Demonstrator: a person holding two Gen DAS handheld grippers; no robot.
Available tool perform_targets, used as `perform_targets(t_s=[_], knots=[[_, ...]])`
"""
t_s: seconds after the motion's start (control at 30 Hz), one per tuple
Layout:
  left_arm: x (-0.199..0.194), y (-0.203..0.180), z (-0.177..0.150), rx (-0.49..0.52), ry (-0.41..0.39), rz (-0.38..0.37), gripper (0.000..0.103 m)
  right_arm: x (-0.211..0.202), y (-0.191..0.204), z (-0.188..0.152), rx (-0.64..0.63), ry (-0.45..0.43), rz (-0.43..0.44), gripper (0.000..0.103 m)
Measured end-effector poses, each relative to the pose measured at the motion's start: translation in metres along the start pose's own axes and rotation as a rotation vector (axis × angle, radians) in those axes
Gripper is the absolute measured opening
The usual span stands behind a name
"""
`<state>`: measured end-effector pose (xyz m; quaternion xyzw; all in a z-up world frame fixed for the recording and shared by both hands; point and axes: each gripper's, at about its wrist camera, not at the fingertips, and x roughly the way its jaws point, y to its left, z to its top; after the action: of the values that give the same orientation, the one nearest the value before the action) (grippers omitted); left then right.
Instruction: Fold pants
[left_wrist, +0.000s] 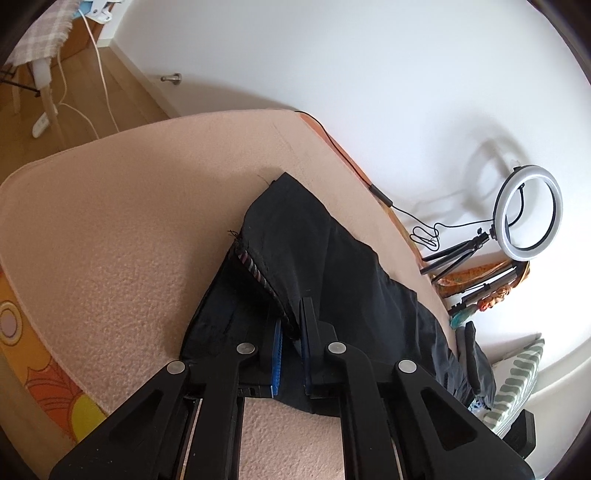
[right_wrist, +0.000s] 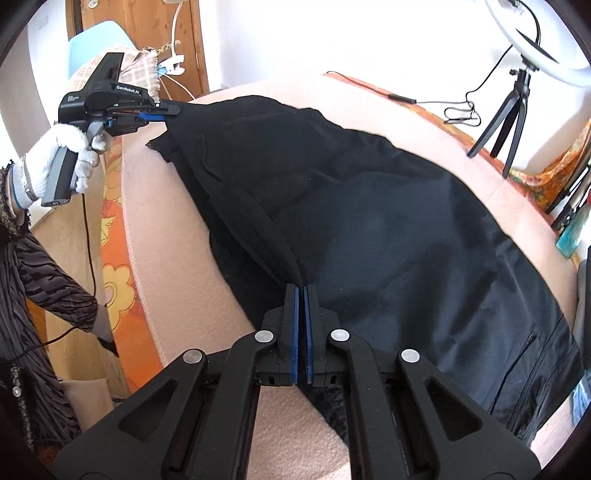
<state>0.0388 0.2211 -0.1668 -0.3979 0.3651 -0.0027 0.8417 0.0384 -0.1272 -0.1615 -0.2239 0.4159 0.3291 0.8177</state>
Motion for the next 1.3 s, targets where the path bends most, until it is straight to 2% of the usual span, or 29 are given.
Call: perform_targets(t_s=[0.2, 0.3, 0.4, 0.5, 0.57, 0.63, 0.77, 0.87, 1.0, 1.3], knots=[[0.006, 0.022, -0.014, -0.074, 0.042, 0.008, 0.007, 0.012, 0.002, -0.008, -0.018, 0.053, 0.005, 0.003], [0.003, 0.017, -0.016, -0.039, 0.043, 0.011, 0.007, 0.012, -0.005, -0.008, -0.006, 0.054, 0.001, 0.002], [0.004, 0.018, -0.016, -0.057, 0.065, 0.006, 0.011, 0.015, -0.010, -0.008, -0.005, 0.061, -0.021, 0.002], [-0.005, 0.018, -0.018, -0.088, 0.068, 0.008, 0.026, 0.019, -0.009, -0.008, -0.014, 0.083, -0.022, 0.002], [-0.012, 0.019, -0.021, -0.122, 0.069, 0.010, 0.048, 0.018, -0.008, -0.007, -0.019, 0.091, 0.001, 0.002], [-0.017, 0.022, -0.025, -0.159, 0.060, 0.002, 0.048, 0.012, -0.006, -0.003, -0.020, 0.082, 0.004, 0.005], [-0.012, 0.029, -0.037, -0.260, 0.112, -0.071, 0.048, 0.004, 0.001, 0.003, -0.021, 0.057, 0.011, 0.008], [-0.010, 0.029, -0.039, -0.286, 0.100, -0.091, 0.048, 0.002, 0.003, 0.006, 0.000, 0.040, 0.028, 0.008], [-0.002, 0.031, -0.031, -0.352, 0.091, -0.124, 0.048, -0.001, 0.002, 0.007, 0.013, 0.026, 0.002, 0.008], [0.018, 0.011, -0.019, -0.315, 0.054, -0.104, 0.049, -0.015, -0.007, 0.007, 0.049, -0.015, -0.020, 0.008]])
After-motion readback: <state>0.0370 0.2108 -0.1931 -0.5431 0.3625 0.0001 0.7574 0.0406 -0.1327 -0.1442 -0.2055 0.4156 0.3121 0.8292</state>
